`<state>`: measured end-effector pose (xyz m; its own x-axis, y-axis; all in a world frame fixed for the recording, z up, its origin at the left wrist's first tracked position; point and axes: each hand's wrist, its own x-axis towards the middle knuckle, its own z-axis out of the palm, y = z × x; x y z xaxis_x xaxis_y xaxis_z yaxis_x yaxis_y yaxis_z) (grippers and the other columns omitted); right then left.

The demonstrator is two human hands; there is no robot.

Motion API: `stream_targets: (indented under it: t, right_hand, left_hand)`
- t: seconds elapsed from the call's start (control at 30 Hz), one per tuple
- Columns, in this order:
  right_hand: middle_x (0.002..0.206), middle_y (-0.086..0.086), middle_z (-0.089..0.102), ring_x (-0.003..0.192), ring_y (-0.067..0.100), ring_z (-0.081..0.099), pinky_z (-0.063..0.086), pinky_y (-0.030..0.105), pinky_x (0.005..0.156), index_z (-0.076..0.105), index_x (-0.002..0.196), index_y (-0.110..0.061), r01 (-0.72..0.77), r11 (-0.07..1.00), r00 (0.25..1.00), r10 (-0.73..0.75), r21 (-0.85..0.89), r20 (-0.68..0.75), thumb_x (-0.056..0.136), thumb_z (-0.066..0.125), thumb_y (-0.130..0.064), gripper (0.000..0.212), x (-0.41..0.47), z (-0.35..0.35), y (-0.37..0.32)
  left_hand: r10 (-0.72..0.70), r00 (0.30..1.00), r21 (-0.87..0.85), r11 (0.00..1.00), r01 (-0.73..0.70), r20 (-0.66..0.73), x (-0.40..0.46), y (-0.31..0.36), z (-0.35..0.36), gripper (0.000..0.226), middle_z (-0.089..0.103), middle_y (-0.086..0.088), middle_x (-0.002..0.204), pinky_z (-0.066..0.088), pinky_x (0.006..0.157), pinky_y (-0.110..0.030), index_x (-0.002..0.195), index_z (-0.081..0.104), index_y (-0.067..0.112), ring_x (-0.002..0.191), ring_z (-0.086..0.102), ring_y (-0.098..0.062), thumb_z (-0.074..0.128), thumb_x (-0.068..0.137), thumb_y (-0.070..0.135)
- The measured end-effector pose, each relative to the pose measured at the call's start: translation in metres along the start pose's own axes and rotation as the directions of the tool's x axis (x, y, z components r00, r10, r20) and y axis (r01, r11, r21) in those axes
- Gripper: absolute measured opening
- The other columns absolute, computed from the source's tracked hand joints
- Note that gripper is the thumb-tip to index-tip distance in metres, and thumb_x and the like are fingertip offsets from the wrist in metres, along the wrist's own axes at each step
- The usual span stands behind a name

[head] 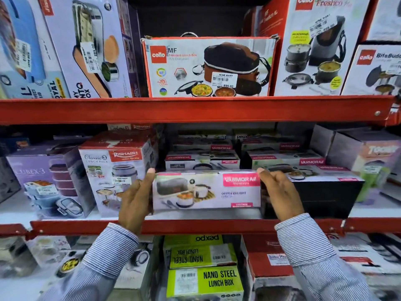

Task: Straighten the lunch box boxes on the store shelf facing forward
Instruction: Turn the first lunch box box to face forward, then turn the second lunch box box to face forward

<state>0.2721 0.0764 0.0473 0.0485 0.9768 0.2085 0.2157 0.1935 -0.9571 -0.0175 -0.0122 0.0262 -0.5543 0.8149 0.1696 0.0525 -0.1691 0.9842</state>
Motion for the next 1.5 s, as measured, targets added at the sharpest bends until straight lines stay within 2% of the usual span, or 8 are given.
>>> stream_targets:
  t: [0.13, 0.2, 0.37, 0.63, 0.8, 1.03, 1.33, 1.5]
  right_hand:
    - [0.079, -0.001, 0.07, 0.073, 0.015, 0.064, 0.048, 0.028, 0.067, 0.064, 0.076, -0.017, 0.056, 0.998, 0.996, -0.058, -0.036, -0.066, 0.075, 0.07, -0.038, 0.022, 0.0, 0.001, 0.009]
    - [0.085, -0.004, 0.071, 0.077, 0.01, 0.066, 0.049, 0.022, 0.071, 0.067, 0.09, -0.018, 0.059, 0.997, 0.998, -0.06, -0.051, -0.025, 0.073, 0.076, -0.02, 0.019, 0.001, 0.0, 0.015]
    - [0.086, 0.003, 0.073, 0.075, 0.012, 0.069, 0.056, 0.025, 0.074, 0.068, 0.095, -0.017, 0.059, 0.981, 0.998, -0.053, -0.183, 0.037, 0.068, 0.076, 0.0, 0.033, 0.009, 0.01, 0.039]
    - [0.074, 0.003, 0.068, 0.058, 0.004, 0.063, 0.042, -0.001, 0.05, 0.068, 0.095, -0.004, -0.023, 0.946, 0.998, 0.043, -0.325, 0.055, 0.069, 0.073, -0.001, 0.026, 0.014, 0.033, 0.069]
    - [0.076, -0.001, 0.07, 0.062, 0.003, 0.066, 0.045, 0.001, 0.054, 0.068, 0.096, -0.007, -0.031, 0.953, 0.997, 0.052, -0.301, 0.062, 0.069, 0.072, -0.001, 0.027, 0.013, 0.032, 0.075]
    - [0.08, -0.008, 0.074, 0.069, 0.002, 0.068, 0.054, 0.013, 0.067, 0.071, 0.082, -0.022, 0.133, 0.946, 0.981, -0.169, -0.295, -0.098, 0.071, 0.072, -0.007, 0.018, -0.013, -0.013, 0.078]
    - [0.084, 0.001, 0.068, 0.07, 0.0, 0.062, 0.045, 0.003, 0.061, 0.065, 0.091, -0.021, 0.17, 0.966, 0.887, -0.237, -0.196, -0.396, 0.075, 0.068, -0.004, 0.023, 0.019, -0.128, 0.087]
    - [0.111, 0.013, 0.063, 0.087, 0.025, 0.055, 0.041, 0.028, 0.081, 0.061, 0.106, -0.011, 0.111, 0.961, 0.898, -0.207, -0.255, -0.389, 0.076, 0.071, -0.018, 0.033, 0.055, -0.192, 0.102]
  left_hand:
    - [0.037, 0.998, -0.026, 0.999, -0.038, -0.043, 0.001, -0.003, -0.003, 0.033, 0.068, -0.029, 0.084, 0.058, 0.086, -0.049, 0.071, 0.06, 0.011, 0.08, 0.068, -0.038, 0.074, 0.079, 0.04]
    - [0.047, 0.999, -0.017, 0.999, -0.047, -0.019, 0.001, -0.009, -0.002, 0.009, 0.071, -0.018, 0.093, 0.06, 0.073, -0.026, 0.089, 0.064, 0.012, 0.076, 0.071, -0.014, 0.068, 0.085, 0.005]
    - [0.109, 0.994, 0.106, 0.988, -0.109, 0.004, 0.004, -0.034, -0.002, 0.055, 0.073, -0.012, 0.11, 0.06, 0.074, -0.018, 0.1, 0.064, 0.025, 0.103, 0.069, -0.023, 0.067, 0.071, -0.022]
    - [0.006, 0.996, 0.107, 0.994, 0.004, -0.091, 0.016, -0.072, 0.006, 0.045, 0.072, -0.018, 0.106, 0.053, 0.06, -0.006, 0.108, 0.066, 0.001, 0.087, 0.069, -0.021, 0.063, 0.071, -0.026]
    - [0.004, 0.996, 0.127, 0.992, 0.007, -0.087, 0.019, -0.079, 0.001, 0.043, 0.073, -0.018, 0.107, 0.055, 0.067, -0.007, 0.098, 0.066, 0.014, 0.092, 0.07, -0.025, 0.062, 0.074, -0.022]
    - [0.458, 0.85, 0.292, 0.876, -0.383, -0.26, -0.02, -0.056, 0.02, 0.017, 0.074, 0.0, 0.088, 0.053, 0.074, -0.007, 0.09, 0.068, 0.018, 0.078, 0.068, -0.003, 0.066, 0.082, 0.002]
    - [0.348, 0.923, 0.185, 0.908, -0.375, 0.165, -0.068, -0.016, 0.159, 0.021, 0.076, 0.006, 0.093, 0.058, 0.074, -0.018, 0.099, 0.07, 0.02, 0.083, 0.073, -0.006, 0.071, 0.082, 0.007]
    - [0.213, 0.959, 0.337, 0.903, -0.266, 0.187, -0.076, -0.024, 0.227, 0.054, 0.073, 0.003, 0.113, 0.059, 0.092, -0.036, 0.126, 0.061, 0.019, 0.101, 0.07, -0.007, 0.076, 0.076, 0.035]
